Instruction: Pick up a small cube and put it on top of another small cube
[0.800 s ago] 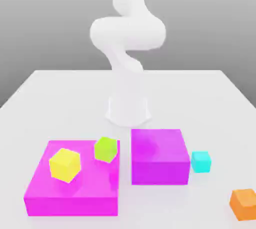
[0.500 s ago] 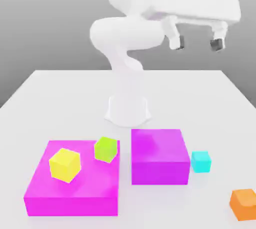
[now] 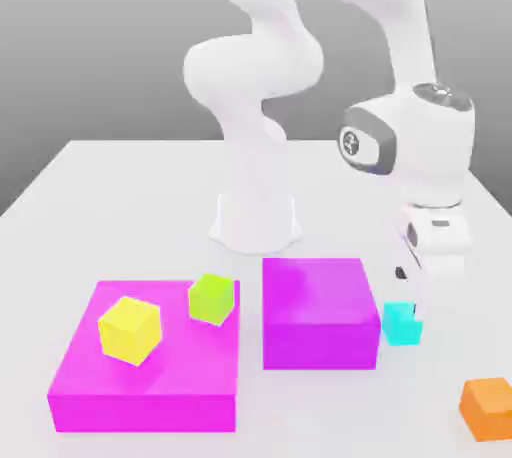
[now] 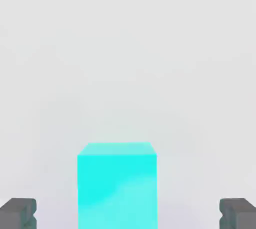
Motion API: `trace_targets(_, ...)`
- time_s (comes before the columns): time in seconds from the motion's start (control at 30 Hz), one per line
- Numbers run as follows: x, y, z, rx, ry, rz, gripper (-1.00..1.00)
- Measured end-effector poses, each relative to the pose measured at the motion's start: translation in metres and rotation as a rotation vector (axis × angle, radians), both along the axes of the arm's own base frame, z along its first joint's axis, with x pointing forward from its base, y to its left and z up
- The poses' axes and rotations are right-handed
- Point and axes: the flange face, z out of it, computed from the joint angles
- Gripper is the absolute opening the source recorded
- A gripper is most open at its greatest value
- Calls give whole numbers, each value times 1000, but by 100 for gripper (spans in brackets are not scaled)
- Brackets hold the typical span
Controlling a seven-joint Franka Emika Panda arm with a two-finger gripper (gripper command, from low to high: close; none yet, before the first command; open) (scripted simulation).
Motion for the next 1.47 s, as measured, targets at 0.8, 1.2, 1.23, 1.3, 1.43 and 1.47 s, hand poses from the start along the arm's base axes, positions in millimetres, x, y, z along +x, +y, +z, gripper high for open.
trace_targets(0.8, 93, -111, 82, 4, -50, -454, -100)
trace_targets(1.2, 100, -371, 144, 5, -4, -1340, -100)
trace_targets(1.23, 98, -374, 134, 7, 1, -1352, -100)
trace_targets(1.3, 97, -376, 111, 6, 5, -1362, -100)
trace_targets(1.43, 95, -377, 93, 2, 4, -1366, 100)
trace_targets(1.47, 95, -377, 93, 2, 4, -1366, 100)
